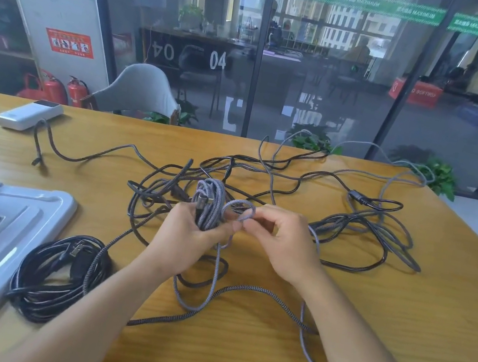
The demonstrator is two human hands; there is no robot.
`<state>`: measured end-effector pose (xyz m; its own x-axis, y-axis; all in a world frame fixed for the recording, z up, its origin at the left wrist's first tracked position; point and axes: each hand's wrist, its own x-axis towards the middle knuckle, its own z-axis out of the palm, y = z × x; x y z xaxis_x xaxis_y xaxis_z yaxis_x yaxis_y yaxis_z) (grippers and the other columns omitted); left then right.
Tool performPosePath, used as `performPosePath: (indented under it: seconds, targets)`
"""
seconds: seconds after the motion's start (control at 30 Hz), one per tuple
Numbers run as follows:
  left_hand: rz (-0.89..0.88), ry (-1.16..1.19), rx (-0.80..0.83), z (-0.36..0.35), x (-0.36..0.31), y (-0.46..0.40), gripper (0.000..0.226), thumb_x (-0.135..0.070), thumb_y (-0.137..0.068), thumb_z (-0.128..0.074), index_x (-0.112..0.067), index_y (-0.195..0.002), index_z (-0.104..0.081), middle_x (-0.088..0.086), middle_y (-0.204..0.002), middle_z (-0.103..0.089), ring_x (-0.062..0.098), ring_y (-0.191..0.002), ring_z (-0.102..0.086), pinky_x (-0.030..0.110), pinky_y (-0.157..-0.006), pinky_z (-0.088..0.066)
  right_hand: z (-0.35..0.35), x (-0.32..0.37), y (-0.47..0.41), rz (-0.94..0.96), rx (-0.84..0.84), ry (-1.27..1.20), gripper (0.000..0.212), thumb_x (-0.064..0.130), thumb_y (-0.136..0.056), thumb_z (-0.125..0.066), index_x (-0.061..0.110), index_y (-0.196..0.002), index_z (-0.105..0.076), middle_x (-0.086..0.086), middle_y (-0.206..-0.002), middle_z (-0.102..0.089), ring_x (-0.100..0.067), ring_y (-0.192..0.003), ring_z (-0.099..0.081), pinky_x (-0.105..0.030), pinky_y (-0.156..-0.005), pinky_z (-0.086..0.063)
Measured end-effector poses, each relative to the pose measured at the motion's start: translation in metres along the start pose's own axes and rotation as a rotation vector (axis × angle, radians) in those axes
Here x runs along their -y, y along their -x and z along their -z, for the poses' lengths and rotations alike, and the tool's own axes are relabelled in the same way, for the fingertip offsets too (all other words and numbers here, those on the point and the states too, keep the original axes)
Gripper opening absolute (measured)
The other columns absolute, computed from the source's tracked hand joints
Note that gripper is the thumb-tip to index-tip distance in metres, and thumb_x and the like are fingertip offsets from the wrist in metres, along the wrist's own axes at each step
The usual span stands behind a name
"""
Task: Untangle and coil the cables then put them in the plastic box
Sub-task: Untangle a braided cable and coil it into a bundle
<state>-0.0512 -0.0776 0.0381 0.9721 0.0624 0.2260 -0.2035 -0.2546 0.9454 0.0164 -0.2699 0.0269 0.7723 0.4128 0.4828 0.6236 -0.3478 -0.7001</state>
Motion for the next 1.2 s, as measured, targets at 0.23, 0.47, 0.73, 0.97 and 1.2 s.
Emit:
performPosePath:
  seconds: [0.23, 0.47, 0.73, 0.97, 1.2]
  targets:
    - [0.017, -0.082, 0.08, -0.005, 0.001, 0.001, 0.017, -0.023, -0.088, -0.084, -0.014, -0.081, -0.071, -0.011, -0.057, -0.054, 0.01, -0.052, -0.042, 0.02, -0.052, -0.037, 0.005, 0.002, -0.004, -0.063, 0.044, -0.119, 0.007, 0.024, -0.095, -0.077, 0.031, -0.096, -0.078, 0.01, -0.089, -0.077, -0.011, -0.084, -0.07, -0.027, -0.076, -0.056]
    - [0.005, -0.065, -0.04, 0.007, -0.002, 0.0, 0.024, -0.026, -0.086, -0.085, -0.01, -0.077, -0.069, -0.006, -0.062, -0.055, 0.011, -0.056, -0.047, 0.02, -0.056, -0.043, 0.022, -0.022, -0.003, -0.122, 0.09, 0.427, 0.016, 0.031, -0.099, -0.07, 0.032, -0.112, -0.079, 0.023, -0.105, -0.072, 0.005, -0.084, -0.06, -0.028, -0.082, -0.052]
    - [0.015, 0.09, -0.119, -0.003, -0.005, 0.0, 0.013, -0.021, -0.09, -0.08, -0.01, -0.087, -0.074, -0.013, -0.052, -0.048, 0.007, -0.044, -0.04, 0.015, -0.048, -0.036, 0.016, -0.002, -0.005, -0.137, 0.134, 0.163, 0.02, 0.026, -0.098, -0.072, 0.026, -0.116, -0.081, 0.012, -0.11, -0.079, -0.001, -0.102, -0.071, -0.035, -0.099, -0.056]
    - [0.001, 0.205, -0.038, -0.011, -0.014, 0.003, 0.012, -0.007, -0.095, -0.073, -0.002, -0.106, -0.073, -0.014, -0.052, -0.059, 0.0, -0.042, -0.052, 0.01, -0.048, -0.042, 0.003, 0.012, -0.001, -0.133, 0.291, 0.005, 0.015, 0.022, -0.102, -0.068, 0.025, -0.104, -0.082, 0.016, -0.099, -0.079, -0.001, -0.099, -0.072, -0.032, -0.094, -0.057]
    - [0.005, 0.183, 0.024, -0.007, -0.017, 0.003, 0.017, -0.008, -0.097, -0.07, 0.003, -0.086, -0.065, -0.013, -0.05, -0.055, 0.0, -0.041, -0.049, 0.009, -0.047, -0.038, -0.005, 0.006, 0.001, -0.073, 0.3, 0.086, 0.017, 0.027, -0.099, -0.071, 0.026, -0.113, -0.081, 0.004, -0.102, -0.079, -0.016, -0.092, -0.073, -0.045, -0.087, -0.057]
